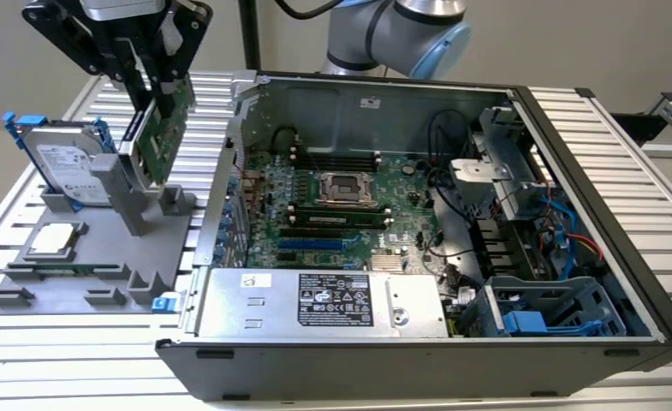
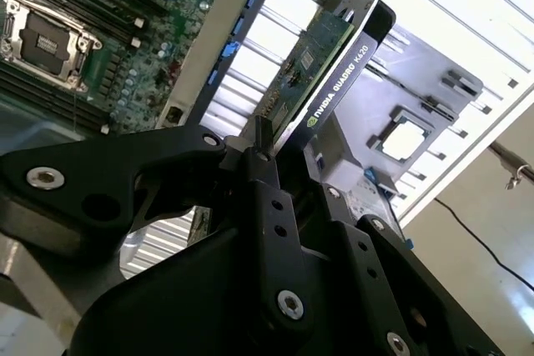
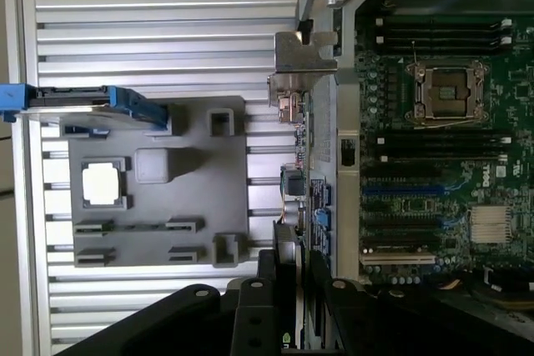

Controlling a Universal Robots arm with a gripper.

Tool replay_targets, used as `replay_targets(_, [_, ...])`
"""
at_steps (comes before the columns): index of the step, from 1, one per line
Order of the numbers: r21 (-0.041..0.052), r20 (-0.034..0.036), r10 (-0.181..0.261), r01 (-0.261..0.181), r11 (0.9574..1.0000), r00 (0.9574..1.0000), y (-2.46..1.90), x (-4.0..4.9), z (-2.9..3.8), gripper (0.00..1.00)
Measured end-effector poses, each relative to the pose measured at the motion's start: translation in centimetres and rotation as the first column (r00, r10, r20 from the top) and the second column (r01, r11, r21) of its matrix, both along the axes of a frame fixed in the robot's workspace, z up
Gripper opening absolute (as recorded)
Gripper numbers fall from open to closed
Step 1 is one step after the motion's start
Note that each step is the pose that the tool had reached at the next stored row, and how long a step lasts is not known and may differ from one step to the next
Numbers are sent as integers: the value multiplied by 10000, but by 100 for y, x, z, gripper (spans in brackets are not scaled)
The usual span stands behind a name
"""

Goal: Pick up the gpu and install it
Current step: 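Pick up the gpu and move the gpu toward the slot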

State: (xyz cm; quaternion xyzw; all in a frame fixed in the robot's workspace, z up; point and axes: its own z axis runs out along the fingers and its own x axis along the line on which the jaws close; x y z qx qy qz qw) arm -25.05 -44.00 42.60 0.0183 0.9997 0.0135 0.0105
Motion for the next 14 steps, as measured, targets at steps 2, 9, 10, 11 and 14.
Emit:
replay_targets(2, [0,0,0,0,10000,10000,1,36,0,0])
replay_targets(9, [0,0,0,0,10000,10000,3,152,0,0])
replay_targets(10, [0,-1,0,0,10000,10000,3,169,0,0])
replay_targets(11, [-1,0,0,0,10000,10000,3,185,0,0])
replay_targets(14, [0,0,0,0,10000,10000,4,234,0,0])
